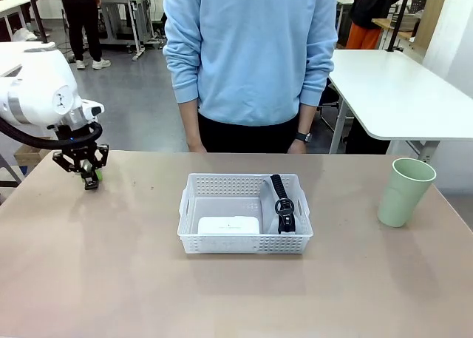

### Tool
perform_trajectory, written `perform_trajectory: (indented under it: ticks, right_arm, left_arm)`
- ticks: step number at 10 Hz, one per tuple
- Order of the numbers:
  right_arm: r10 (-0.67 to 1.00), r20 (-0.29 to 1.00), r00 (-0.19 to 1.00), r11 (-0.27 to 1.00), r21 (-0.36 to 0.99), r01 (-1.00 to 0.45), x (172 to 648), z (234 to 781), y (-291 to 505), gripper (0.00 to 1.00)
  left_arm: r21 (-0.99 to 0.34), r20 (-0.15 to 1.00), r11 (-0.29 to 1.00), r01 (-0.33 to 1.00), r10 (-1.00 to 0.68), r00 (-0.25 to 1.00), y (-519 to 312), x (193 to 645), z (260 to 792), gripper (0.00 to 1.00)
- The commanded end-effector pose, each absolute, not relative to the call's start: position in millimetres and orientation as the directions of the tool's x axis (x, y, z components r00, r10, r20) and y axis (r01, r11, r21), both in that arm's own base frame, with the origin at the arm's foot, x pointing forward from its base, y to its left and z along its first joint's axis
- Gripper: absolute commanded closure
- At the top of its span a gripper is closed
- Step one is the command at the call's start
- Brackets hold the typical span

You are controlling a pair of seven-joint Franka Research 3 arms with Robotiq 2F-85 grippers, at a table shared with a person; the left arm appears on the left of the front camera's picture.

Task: Efficiently arrange items inside the basket to fit them all.
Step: Pick up the Stapler and place it inside the Organizing basket.

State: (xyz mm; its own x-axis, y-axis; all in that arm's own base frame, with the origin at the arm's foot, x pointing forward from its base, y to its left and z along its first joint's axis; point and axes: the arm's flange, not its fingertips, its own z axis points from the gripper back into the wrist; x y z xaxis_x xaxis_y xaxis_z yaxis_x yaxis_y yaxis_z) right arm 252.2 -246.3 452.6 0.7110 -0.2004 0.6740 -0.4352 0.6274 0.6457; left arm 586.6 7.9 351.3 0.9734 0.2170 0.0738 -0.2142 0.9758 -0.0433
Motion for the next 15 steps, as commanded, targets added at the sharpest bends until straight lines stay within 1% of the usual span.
perform_trajectory:
  ticks: [1,2,3,4,5,6,7,8,9,10,11,15]
  right_arm:
    - [-0.202,0.697,0.688,0.622,0.634,-0.46,253,454,-247,0.0]
    - [-0.202,0.697,0.688,0.622,0.634,-0.46,253,454,-247,0.0]
    - [-0.202,0.697,0.688,0.622,0.634,-0.46,253,454,-247,0.0]
    - [-0.202,0.697,0.688,0.622,0.634,-0.46,253,454,-247,0.0]
    - [-0.202,0.697,0.688,0.622,0.634,-0.46,253,454,-247,0.0]
    - [-0.202,0.697,0.688,0.622,0.634,-0.46,253,454,-247,0.0]
    - [-0.202,0.697,0.688,0.622,0.634,-0.46,253,454,-247,0.0]
    - [-0.202,0.697,0.688,0.622,0.634,-0.46,253,454,-247,0.0]
    - [-0.202,0.697,0.688,0.622,0.634,-0.46,253,454,-247,0.0]
    - [-0.202,0.697,0.688,0.622,0.634,-0.46,253,454,-247,0.0]
    - [-0.202,0.697,0.688,0.622,0.634,-0.46,253,454,-247,0.0]
    - [-0.202,0.697,0.688,0.622,0.634,-0.46,253,454,-247,0.0]
  left_arm:
    - [-0.114,0.177,0.993,-0.019,0.039,0.983,22,507,415,1.0]
    - [-0.119,0.222,0.989,0.092,-0.064,0.973,22,472,435,1.0]
    - [-0.094,0.265,0.97,0.225,-0.194,0.944,19,434,447,1.0]
    - [-0.069,0.295,0.941,0.332,-0.299,0.908,15,408,451,1.0]
    - [-0.018,0.302,0.876,0.482,-0.455,0.838,9,377,450,1.0]
    - [0.041,0.322,0.775,0.631,-0.608,0.726,3,349,446,1.0]
    - [0.087,0.339,0.674,0.734,-0.713,0.614,-2,328,442,1.0]
    - [0.123,0.341,0.592,0.796,-0.779,0.526,-3,316,439,1.0]
    - [0.084,0.315,0.529,0.844,-0.818,0.481,-3,320,439,1.0]
    - [-0.04,0.294,0.551,0.834,-0.791,0.537,0,333,440,0.78]
    - [0.104,0.307,0.591,0.8,-0.784,0.54,-16,351,470,0.78]
    - [0.104,0.307,0.591,0.8,-0.784,0.54,-16,351,470,0.78]
